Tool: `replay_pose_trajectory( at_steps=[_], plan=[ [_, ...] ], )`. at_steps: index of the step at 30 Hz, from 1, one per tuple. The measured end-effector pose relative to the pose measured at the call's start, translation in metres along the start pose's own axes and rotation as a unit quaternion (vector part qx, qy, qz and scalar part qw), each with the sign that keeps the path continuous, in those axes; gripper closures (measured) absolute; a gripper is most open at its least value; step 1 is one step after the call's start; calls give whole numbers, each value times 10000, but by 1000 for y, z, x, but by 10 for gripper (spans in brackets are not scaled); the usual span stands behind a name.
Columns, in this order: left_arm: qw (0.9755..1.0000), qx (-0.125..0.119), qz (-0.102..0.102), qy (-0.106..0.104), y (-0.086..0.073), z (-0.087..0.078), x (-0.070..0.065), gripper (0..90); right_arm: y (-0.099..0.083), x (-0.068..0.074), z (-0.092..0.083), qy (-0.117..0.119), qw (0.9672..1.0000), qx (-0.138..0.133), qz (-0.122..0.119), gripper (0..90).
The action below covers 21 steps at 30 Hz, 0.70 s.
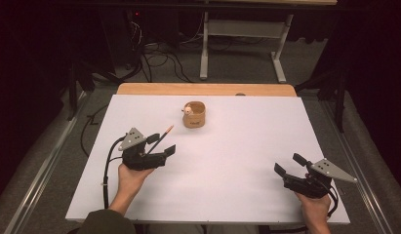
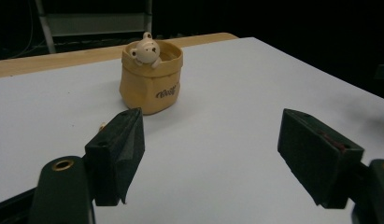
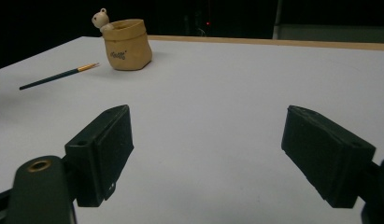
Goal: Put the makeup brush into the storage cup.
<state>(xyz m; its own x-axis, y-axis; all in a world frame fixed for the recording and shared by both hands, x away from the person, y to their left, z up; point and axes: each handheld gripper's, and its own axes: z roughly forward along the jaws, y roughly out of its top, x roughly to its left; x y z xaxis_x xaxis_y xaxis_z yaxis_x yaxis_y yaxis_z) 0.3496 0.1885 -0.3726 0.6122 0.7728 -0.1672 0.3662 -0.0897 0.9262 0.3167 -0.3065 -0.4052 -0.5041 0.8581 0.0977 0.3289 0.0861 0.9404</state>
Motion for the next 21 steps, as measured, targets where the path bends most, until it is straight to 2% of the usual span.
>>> replay_pose_trajectory(
  at_steps=[21],
  plan=[
    [9997,141,32,217,17,22,9,239,0,0,0,13,10000,-22,8,183]
  ],
)
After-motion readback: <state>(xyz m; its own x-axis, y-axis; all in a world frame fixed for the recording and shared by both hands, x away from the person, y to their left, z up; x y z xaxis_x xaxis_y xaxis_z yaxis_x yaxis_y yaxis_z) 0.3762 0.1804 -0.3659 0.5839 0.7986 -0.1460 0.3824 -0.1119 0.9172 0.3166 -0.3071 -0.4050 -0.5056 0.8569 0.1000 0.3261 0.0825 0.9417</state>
